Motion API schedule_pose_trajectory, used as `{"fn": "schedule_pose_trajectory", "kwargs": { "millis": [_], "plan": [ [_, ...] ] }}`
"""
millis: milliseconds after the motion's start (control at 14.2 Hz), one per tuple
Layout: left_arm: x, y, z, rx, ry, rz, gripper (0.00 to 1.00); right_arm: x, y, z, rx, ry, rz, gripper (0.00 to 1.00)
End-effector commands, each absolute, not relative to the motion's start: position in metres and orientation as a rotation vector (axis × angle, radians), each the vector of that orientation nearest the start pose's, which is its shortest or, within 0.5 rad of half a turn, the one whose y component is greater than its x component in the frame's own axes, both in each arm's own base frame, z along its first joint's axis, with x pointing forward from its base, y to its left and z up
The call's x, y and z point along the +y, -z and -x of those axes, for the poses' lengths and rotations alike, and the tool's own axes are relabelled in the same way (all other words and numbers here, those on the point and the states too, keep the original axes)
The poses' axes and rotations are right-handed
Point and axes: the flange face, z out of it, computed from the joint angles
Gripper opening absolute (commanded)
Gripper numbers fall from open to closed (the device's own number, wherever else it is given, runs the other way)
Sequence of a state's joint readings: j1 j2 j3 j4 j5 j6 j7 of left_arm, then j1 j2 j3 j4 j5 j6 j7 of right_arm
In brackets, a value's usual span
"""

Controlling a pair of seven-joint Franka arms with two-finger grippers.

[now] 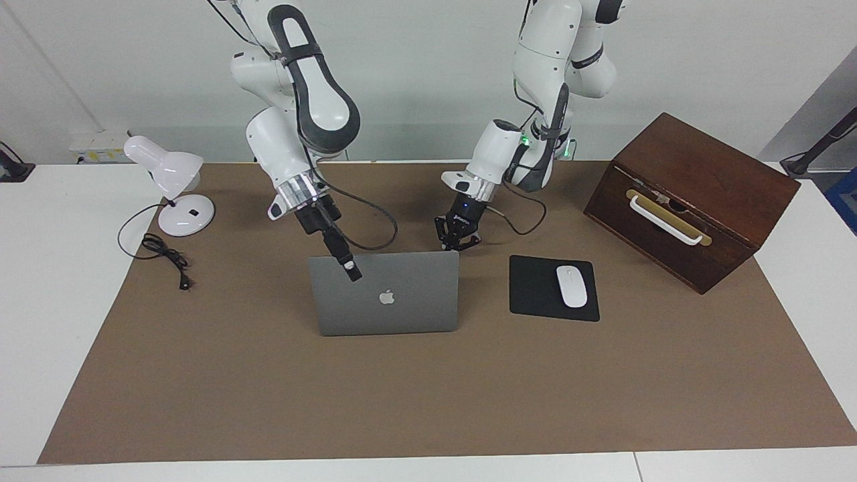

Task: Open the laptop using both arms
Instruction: 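Push the lid up and away with the right gripper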

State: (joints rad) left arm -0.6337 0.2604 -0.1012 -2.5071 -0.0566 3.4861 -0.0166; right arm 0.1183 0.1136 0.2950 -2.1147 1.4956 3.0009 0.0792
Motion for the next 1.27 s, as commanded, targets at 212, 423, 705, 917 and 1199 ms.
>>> {"fn": "schedule_pose_trajectory", "kwargs": {
  "millis": [212, 423, 705, 917, 1199],
  "plan": [
    [-0.342, -0.255, -0.392, 1.055, 1.107, 3.057, 0.0, 0.153, -0.415, -0.578, 1.159, 0.503, 1.887, 1.0],
    [-0.343, -0.255, -0.391, 1.058, 1.109, 3.056, 0.0, 0.154, -0.414, -0.587, 1.144, 0.509, 1.893, 1.0],
    [-0.342, -0.255, -0.391, 1.055, 1.104, 3.057, 0.0, 0.149, -0.416, -0.599, 1.139, 0.524, 1.888, 1.0],
    [-0.342, -0.255, -0.391, 1.058, 1.104, 3.057, 0.0, 0.149, -0.414, -0.607, 1.135, 0.527, 1.886, 1.0],
    [-0.343, -0.254, -0.391, 1.058, 1.101, 3.057, 0.0, 0.145, -0.409, -0.618, 1.128, 0.534, 1.898, 1.0]
  ]
}}
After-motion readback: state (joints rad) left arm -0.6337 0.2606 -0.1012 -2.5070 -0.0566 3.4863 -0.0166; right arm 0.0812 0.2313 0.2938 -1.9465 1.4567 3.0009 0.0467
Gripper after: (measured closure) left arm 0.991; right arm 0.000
